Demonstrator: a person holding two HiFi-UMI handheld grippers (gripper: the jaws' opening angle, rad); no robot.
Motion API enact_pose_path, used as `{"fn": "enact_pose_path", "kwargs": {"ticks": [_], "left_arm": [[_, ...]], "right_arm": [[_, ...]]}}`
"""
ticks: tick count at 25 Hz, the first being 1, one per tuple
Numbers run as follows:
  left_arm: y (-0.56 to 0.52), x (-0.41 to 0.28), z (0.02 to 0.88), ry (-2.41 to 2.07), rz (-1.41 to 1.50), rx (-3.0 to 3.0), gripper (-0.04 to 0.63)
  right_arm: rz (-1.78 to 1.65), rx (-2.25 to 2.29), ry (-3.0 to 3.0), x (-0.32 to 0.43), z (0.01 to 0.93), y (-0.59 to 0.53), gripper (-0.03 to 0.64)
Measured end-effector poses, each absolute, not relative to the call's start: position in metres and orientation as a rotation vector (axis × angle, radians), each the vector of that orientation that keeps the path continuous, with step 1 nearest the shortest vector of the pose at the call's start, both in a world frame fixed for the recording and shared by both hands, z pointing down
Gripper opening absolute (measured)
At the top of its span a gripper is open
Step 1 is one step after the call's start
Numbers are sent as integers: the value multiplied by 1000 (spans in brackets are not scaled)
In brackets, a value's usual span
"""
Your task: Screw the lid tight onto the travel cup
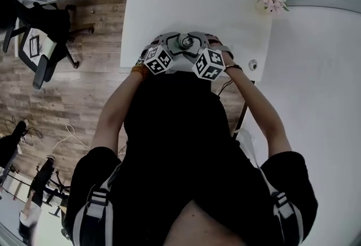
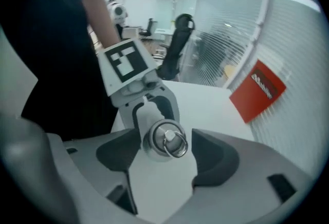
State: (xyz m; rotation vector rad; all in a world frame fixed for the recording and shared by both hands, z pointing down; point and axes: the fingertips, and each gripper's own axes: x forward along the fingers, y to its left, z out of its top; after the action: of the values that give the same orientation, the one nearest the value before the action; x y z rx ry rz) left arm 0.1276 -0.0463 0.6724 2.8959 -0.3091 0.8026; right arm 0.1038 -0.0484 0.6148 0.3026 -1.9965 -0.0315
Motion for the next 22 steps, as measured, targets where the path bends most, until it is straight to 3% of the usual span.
{"fn": "enact_pose_path", "kwargs": {"ticks": [3,6,11,22], "left_arm": [[-43,121,675,-41,953,3031,342],[-43,125,674,196,1036,3076,342],[-47,130,674,308,1057,3033,342],[-52,135,672,-242,926,2915,341]], "right_arm": [[-382,46,-1906,111,616,-46,322],[-481,-119,-1854,111,620,-46,318],[-418,-177,-1866,101,621,-42,242],[31,273,-1991,102,618,-55,238]]}}
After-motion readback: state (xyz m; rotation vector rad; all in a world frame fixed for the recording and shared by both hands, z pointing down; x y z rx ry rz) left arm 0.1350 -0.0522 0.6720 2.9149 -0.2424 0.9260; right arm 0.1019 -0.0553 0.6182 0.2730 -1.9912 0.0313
